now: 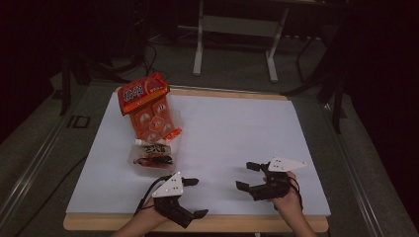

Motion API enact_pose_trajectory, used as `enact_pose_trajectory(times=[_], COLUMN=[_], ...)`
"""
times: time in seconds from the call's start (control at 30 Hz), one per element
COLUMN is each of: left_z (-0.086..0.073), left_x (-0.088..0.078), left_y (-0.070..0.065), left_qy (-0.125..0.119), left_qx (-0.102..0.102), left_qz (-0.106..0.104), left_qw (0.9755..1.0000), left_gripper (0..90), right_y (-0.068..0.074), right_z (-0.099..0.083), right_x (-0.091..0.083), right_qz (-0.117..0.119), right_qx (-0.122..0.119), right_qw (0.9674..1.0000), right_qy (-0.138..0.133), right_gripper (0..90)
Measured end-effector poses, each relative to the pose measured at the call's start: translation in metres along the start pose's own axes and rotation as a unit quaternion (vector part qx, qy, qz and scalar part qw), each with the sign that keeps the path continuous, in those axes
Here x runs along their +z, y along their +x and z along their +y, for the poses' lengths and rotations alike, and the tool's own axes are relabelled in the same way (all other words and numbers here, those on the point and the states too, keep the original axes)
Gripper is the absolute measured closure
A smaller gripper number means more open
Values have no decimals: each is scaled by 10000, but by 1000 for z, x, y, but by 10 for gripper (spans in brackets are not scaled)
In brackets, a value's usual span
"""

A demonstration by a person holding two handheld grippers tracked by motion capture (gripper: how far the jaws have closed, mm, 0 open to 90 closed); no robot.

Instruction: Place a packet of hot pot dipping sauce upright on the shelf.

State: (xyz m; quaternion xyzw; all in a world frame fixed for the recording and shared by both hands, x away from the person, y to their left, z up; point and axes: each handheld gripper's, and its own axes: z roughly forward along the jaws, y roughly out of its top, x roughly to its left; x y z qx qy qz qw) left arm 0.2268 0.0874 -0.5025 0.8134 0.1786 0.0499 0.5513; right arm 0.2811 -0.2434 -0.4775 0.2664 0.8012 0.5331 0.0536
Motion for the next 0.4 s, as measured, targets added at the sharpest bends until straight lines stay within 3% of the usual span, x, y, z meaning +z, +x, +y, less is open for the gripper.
enact_pose_trajectory(times=[0.4], left_z=[-11], left_x=[7], left_y=[-1], left_qy=[184], left_qx=[229], left_qz=[184], left_qw=[9994], left_gripper=[46], right_y=[-3], right_z=[-4], right_x=[1], right_qz=[-32], right_qx=[25], right_qw=[10000], right_qy=[29], right_gripper=[147])
